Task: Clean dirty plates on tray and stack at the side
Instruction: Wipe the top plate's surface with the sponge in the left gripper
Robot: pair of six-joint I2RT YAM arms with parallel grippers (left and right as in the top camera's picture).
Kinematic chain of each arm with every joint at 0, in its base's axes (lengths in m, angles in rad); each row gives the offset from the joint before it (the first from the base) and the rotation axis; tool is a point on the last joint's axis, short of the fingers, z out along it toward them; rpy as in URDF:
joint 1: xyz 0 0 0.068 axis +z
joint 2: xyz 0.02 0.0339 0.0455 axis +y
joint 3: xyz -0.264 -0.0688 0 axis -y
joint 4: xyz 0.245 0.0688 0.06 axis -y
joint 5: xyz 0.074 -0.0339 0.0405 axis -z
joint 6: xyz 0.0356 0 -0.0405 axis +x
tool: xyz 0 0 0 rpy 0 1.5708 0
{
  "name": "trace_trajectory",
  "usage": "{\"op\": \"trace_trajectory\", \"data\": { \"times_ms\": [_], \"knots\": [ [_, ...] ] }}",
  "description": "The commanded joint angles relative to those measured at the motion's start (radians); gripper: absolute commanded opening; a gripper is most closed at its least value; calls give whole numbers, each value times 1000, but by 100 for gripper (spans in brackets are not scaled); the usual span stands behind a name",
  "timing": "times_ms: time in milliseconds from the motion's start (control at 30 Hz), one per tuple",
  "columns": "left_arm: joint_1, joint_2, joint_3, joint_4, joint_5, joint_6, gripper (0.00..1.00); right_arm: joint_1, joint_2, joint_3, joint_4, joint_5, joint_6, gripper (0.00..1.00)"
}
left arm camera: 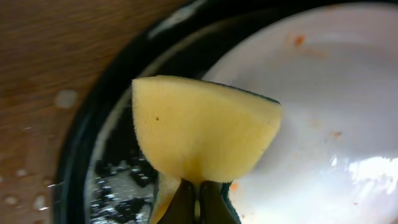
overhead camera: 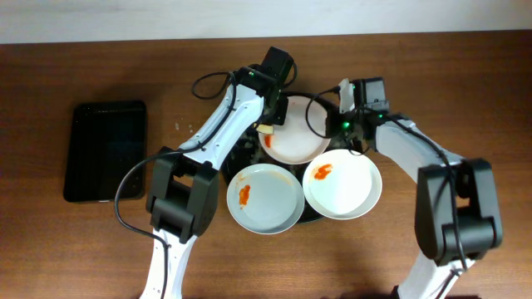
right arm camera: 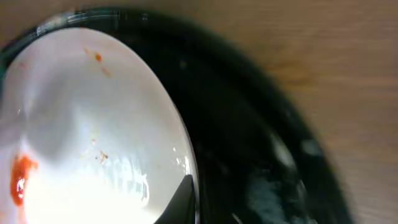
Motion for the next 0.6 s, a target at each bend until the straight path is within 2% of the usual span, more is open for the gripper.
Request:
{"op": "trace_trajectory", "data": {
  "times_ms": [0, 67, 167, 300, 367, 467, 567],
  "knots": [
    [-1, 10, 15, 16, 209, 11, 0, -1, -71, 46, -50, 151, -6, 4],
    [-2, 10, 15, 23, 282, -3, 0, 8, -74, 68, -91, 211, 3, 4],
    [-2, 12, 15, 27, 283, -50, 0, 24, -74, 98, -151, 285, 54, 4],
    [-4, 41, 15, 58, 375, -61, 0, 39, -74, 106, -162, 288, 58, 4],
    [-8, 68, 15, 58, 399, -107, 0, 48, -74, 106, -163, 303, 58, 4],
    [-8, 109, 15, 76, 505, -125, 0, 60, -74, 106, -167, 352, 58, 4],
    [-8, 129, 15, 55, 497, -144, 0, 58, -74, 106, -171, 357, 58, 4]
  ]
}}
